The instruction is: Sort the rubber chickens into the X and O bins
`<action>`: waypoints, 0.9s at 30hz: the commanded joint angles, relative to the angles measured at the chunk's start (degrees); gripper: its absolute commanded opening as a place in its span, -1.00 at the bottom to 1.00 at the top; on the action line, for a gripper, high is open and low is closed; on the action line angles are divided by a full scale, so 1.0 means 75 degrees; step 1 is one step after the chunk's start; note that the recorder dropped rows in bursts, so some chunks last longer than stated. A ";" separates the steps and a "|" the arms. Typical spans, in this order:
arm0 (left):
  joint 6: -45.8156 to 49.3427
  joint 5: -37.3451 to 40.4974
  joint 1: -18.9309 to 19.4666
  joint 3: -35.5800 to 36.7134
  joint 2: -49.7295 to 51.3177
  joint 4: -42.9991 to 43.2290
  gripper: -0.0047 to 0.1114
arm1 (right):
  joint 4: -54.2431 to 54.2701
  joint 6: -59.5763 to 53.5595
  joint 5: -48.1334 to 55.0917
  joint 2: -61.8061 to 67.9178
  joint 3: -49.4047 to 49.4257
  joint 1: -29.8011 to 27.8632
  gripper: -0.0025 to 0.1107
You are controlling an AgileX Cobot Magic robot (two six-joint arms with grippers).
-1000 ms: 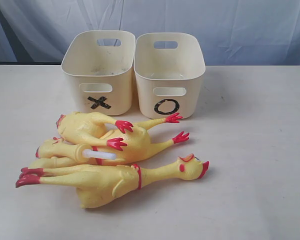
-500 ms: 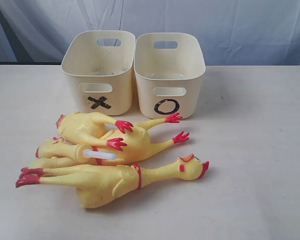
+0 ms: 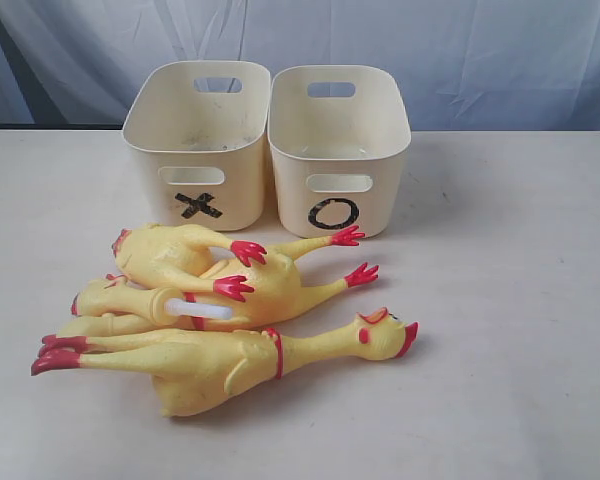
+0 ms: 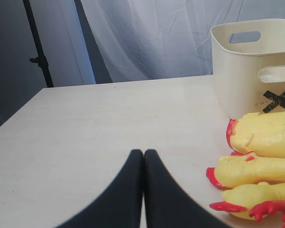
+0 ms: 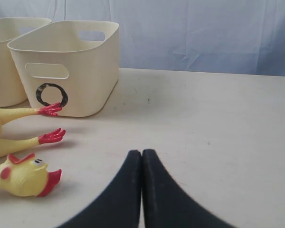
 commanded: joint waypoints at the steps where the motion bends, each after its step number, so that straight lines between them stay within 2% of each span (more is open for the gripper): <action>1: -0.0051 -0.0106 0.0006 0.0027 -0.0035 0.0004 -0.92 | 0.0016 -0.0014 -0.0052 -0.0044 0.0039 0.0027 -0.96; 4: -0.0168 -0.0397 0.0006 0.0027 -0.0035 -0.0463 -0.92 | 0.0016 -0.0014 -0.0052 -0.0044 0.0039 0.0027 -0.96; 7: -0.0528 -0.1123 0.0006 0.0027 -0.0035 -0.2182 -0.92 | 0.0016 -0.0014 -0.0052 -0.0044 0.0039 0.0027 -0.96; 9: -0.0513 -0.1646 0.0006 0.0027 -0.0035 -0.2770 -0.92 | 0.0016 -0.0014 -0.0052 -0.0044 0.0039 0.0027 -0.96; 16: -0.0596 -0.3689 0.0006 0.0027 -0.0035 -0.2917 -0.92 | 0.0016 -0.0014 -0.0052 -0.0044 0.0039 0.0027 -0.96; 20: -0.1969 -0.5638 0.0006 0.0027 -0.0035 -0.3040 -0.92 | 0.0016 -0.0014 -0.0052 -0.0044 0.0039 0.0027 -0.96; 22: -0.1984 -0.6721 0.0006 0.0027 -0.0035 -0.2900 -0.92 | 0.0016 -0.0014 -0.0052 -0.0044 0.0039 0.0027 -0.96; 25: -0.1969 -0.7077 0.0006 0.0014 -0.0035 -0.2530 -0.92 | 0.0016 -0.0014 -0.0052 -0.0044 0.0039 0.0027 -0.96; 27: -0.2048 -0.6476 0.0006 -0.0225 -0.0035 -0.2093 -0.92 | 0.0016 -0.0014 -0.0052 -0.0044 0.0039 0.0027 -0.96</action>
